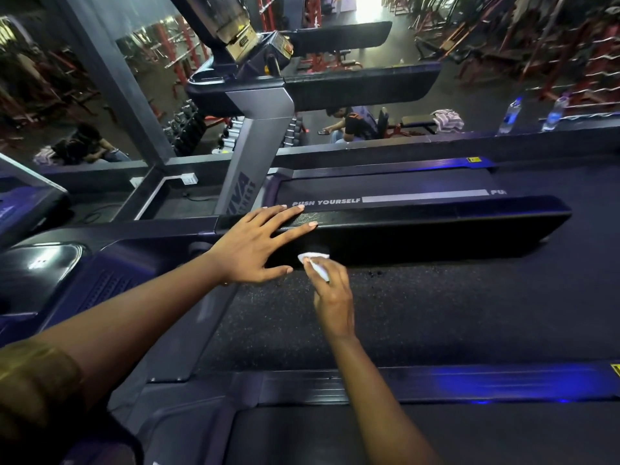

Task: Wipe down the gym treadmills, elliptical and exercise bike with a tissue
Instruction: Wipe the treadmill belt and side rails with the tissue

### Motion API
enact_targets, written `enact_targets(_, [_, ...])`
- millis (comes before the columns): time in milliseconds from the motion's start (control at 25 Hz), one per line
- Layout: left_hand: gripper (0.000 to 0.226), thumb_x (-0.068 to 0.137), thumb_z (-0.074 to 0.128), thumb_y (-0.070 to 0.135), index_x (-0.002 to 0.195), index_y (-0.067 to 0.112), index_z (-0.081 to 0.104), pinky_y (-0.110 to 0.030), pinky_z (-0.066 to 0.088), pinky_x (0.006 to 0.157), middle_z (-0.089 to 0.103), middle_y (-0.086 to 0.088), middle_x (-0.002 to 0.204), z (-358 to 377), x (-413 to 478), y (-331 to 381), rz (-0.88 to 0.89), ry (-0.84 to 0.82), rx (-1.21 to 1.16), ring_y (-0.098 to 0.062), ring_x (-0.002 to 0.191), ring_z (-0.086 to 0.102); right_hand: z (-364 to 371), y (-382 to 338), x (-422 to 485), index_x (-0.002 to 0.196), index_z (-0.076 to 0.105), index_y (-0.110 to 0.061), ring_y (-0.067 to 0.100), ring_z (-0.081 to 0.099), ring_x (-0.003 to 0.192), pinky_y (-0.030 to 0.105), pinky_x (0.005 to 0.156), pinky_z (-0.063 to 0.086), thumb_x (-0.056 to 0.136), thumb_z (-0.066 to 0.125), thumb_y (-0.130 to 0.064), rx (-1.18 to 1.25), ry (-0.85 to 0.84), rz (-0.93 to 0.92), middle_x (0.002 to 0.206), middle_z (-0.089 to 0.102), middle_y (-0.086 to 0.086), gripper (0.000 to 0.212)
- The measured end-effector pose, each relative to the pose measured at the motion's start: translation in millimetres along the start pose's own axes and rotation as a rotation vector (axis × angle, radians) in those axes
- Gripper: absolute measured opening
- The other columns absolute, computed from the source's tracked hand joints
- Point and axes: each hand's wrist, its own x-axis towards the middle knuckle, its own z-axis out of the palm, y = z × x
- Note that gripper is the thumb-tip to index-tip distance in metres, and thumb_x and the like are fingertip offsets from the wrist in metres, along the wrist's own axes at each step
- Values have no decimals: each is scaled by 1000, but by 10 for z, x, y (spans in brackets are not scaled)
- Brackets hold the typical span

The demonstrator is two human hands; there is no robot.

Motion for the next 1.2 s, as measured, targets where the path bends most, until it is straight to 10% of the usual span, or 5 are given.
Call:
enact_targets(280, [82, 84, 27, 67, 148, 37, -14, -46, 17, 116, 11, -9, 159, -133, -313, 58, -230, -63, -53, -31, 144, 21, -516, -209, 373, 114, 66, -4, 19, 52, 102, 22, 90, 45, 83, 48, -3, 32, 85, -21, 110, 64, 13, 35])
enact_targets(480, [88, 92, 43, 58, 138, 31, -27, -47, 0, 117, -6, -6, 160, -218, -724, 63, -508, -192, -60, -28, 148, -4, -638, -202, 690, 108, 68, 0, 29, 59, 98, 31, 88, 51, 68, 67, 20, -107, 64, 176, 115, 65, 14, 45])
enact_targets(1000, [104, 85, 59, 57, 136, 26, -27, -46, -10, 115, -13, -2, 159, -178, -810, -34, -491, -176, -287, -25, 146, -16, -111, -776, 718, 107, 69, -6, 18, 54, 94, 24, 68, 55, 64, 75, 11, -90, -224, -103, 111, 68, 4, 47])
enact_targets(1200, [105, 84, 59, 55, 137, 27, -27, -47, -10, 115, -14, -2, 159, -161, -824, -33, -499, -177, -275, -25, 146, -17, -362, -514, 861, 98, 71, 1, 30, 61, 85, 31, 76, 56, 63, 68, 21, -87, -78, 93, 100, 71, 12, 41])
